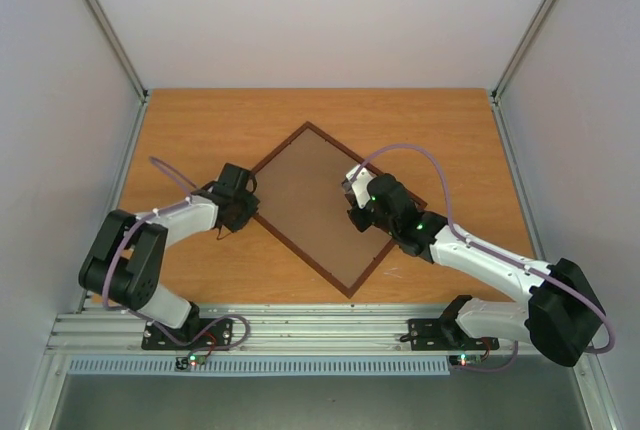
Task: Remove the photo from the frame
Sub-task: Adjust the photo frame at the center of the board.
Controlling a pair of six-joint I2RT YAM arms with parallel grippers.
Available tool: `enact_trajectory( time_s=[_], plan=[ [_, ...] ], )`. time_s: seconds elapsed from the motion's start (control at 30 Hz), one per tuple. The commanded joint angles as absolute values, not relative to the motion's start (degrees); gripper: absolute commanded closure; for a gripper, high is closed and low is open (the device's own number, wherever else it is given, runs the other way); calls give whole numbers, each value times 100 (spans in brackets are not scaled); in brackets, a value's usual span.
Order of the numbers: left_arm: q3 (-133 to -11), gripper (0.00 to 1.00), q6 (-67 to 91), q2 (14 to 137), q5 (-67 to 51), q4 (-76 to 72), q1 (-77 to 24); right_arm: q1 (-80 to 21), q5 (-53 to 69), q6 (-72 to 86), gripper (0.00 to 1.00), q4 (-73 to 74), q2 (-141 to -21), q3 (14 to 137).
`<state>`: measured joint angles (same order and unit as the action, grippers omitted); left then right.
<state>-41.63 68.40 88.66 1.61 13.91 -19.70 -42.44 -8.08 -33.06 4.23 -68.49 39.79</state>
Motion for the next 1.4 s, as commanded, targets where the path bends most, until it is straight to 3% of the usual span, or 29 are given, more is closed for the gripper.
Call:
enact_trajectory(
  time_s=[0.0,0.23,0.6,0.83,1.03,1.2,1.37],
  plan=[
    [-3895,79,7254,8452,-18,1908,-2230,-4258,-688,-3198,99,457,-6708,3928],
    [-4303,48,5972,8021,659,2961,-2134,-4260,-644,-3206,99,483,-6674,3928],
    [-5568,19,2427,8923,612,3128,-1490,-4257,-505,-3221,99,468,-6654,3918],
    [-5853,17,1786,9656,-183,2639,-1127,-4256,-445,-3237,99,439,-6691,3908],
    [-6112,21,1570,10023,-567,2713,-881,-4260,-474,-3250,99,453,-6754,3922],
    [-6214,28,1559,10335,-629,2838,-867,-4262,-462,-3250,99,456,-6787,3945],
    [-6179,46,1619,10384,-714,2971,-866,-4262,-475,-3247,99,483,-6772,3955]
  ],
)
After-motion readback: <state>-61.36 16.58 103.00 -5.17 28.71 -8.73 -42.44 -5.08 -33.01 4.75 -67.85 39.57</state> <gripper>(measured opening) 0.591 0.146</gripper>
